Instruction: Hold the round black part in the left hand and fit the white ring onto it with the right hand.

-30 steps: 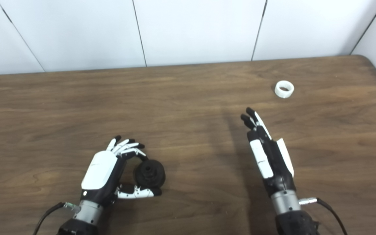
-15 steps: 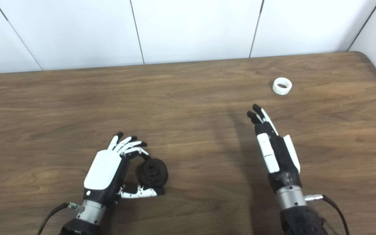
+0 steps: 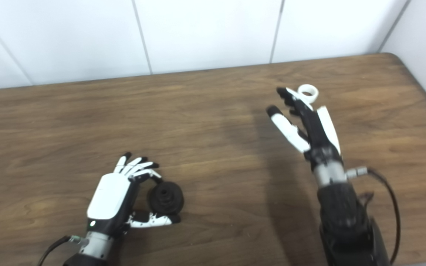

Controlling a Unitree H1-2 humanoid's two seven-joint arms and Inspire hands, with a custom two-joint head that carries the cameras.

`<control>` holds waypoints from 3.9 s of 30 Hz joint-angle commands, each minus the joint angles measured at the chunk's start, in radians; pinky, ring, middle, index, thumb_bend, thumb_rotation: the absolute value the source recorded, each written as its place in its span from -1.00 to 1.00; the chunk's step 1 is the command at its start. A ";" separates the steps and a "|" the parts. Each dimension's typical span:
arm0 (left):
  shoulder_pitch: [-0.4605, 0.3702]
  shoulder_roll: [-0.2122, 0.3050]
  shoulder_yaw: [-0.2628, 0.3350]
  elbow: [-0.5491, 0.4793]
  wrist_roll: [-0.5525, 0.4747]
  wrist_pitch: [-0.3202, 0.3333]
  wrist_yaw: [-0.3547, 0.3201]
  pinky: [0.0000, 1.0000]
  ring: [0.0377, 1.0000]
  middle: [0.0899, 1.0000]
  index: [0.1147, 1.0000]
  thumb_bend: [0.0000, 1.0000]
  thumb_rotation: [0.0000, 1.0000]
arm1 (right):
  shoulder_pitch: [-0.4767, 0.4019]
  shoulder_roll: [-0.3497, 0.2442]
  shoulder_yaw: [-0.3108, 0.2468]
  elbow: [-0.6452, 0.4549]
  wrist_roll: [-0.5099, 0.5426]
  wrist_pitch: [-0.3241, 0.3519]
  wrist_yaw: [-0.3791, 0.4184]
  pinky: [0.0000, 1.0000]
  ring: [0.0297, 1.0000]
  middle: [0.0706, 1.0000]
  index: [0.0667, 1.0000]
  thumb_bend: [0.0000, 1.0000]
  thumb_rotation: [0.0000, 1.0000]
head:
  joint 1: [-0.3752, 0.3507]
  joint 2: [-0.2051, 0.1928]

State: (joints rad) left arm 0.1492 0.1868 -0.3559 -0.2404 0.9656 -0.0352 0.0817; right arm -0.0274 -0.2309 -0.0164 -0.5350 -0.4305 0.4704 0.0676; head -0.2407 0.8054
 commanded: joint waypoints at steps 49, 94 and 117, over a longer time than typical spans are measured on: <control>0.020 0.083 0.079 0.064 -0.066 -0.119 0.040 1.00 0.73 0.50 -0.16 0.05 -0.89 | -0.587 -0.369 0.184 0.773 -0.409 -0.002 0.221 1.00 0.95 0.86 0.51 0.60 -0.37 | -0.178 -0.051; 0.029 0.066 0.069 0.047 -0.057 -0.107 0.032 1.00 0.73 0.49 -0.16 0.05 -0.90 | -0.592 -0.365 0.243 0.853 -0.439 -0.006 0.206 0.99 0.92 0.79 0.33 0.48 -0.45 | -0.154 -0.042; 0.039 0.057 0.065 0.028 -0.057 -0.093 0.023 1.00 0.73 0.48 -0.16 0.05 -0.90 | -0.620 -0.351 0.165 0.865 -0.442 -0.001 0.313 1.00 0.91 0.74 0.27 0.43 -0.43 | -0.136 -0.026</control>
State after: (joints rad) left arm 0.1674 0.2420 -0.2838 -0.2124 0.8963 -0.1327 0.1085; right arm -0.5915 -0.5611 0.1677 0.3532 -0.8669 0.4673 0.3846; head -0.3758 0.7777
